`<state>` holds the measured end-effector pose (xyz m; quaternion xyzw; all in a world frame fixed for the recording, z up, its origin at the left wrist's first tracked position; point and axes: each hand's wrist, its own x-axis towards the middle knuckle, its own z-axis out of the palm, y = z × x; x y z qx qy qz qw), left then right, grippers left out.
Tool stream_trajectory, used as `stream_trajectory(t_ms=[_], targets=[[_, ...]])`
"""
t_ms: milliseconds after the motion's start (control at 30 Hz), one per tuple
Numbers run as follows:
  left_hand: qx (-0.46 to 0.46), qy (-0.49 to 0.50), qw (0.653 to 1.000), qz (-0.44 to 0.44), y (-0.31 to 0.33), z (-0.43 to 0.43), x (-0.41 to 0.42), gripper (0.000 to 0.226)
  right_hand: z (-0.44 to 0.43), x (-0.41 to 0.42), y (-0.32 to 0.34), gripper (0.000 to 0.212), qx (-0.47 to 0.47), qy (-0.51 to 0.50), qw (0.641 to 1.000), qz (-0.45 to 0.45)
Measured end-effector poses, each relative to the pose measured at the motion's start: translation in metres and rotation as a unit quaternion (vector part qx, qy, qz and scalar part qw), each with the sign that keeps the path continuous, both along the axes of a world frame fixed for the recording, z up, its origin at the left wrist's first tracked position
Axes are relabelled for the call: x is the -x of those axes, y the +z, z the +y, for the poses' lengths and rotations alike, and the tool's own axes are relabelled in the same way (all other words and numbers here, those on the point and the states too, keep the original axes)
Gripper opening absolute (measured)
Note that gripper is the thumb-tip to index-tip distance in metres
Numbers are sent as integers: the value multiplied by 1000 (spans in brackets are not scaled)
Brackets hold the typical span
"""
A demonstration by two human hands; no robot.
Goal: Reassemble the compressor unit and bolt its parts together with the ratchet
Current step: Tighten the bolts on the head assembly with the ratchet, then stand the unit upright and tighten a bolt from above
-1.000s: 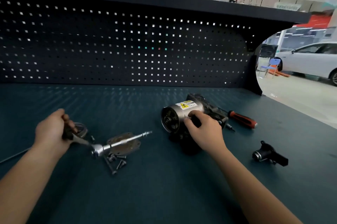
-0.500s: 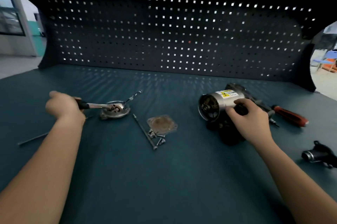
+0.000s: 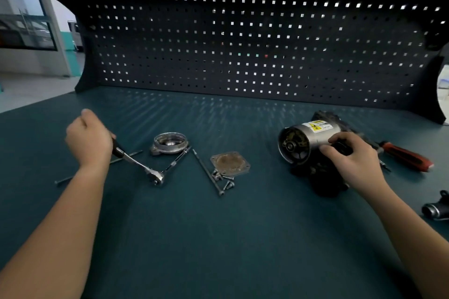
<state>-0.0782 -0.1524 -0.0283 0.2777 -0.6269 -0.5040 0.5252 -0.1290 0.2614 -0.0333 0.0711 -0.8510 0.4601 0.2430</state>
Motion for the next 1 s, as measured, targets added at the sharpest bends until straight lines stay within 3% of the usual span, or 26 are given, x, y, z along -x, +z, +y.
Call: stream_trajectory(t_ms=[133, 233, 300, 467, 600, 733, 800, 867, 933, 1000], targets=[[93, -54, 971, -212, -9, -14, -26, 39, 10, -8, 4, 11, -13, 33, 999, -5], [158, -114, 906, -375, -17, -16, -43, 38, 20, -15, 6, 11, -25, 63, 998, -15], [193, -142, 874, -423, -22, -12, -48, 38, 27, -21, 7, 12, -17, 88, 996, -26], [241, -129, 873, -403, -23, -3, -49, 34, 29, -39, 6, 22, 37, 122, 991, -40], [251, -115, 873, -402, -23, 0, -47, 27, 22, -45, -3, 35, 38, 18, 999, -12], [266, -54, 924, -270, -17, 19, -51, 14, 16, -44, -11, 57, 16, -12, 999, -28], [285, -81, 934, -199, -10, 48, -54, 11, 21, -44, -9, 58, 39, 13, 998, -39], [332, -161, 914, -171, -5, 86, -53, 8, 28, -48, -7, 51, 65, 34, 996, -43], [401, -264, 858, -180, -3, 129, -42, 7, 34, -57, -7, 50, 65, 12, 997, -40], [451, -344, 796, -210, -3, 172, -23, 30, 35, -69, -13, 70, 43, -33, 997, -56]])
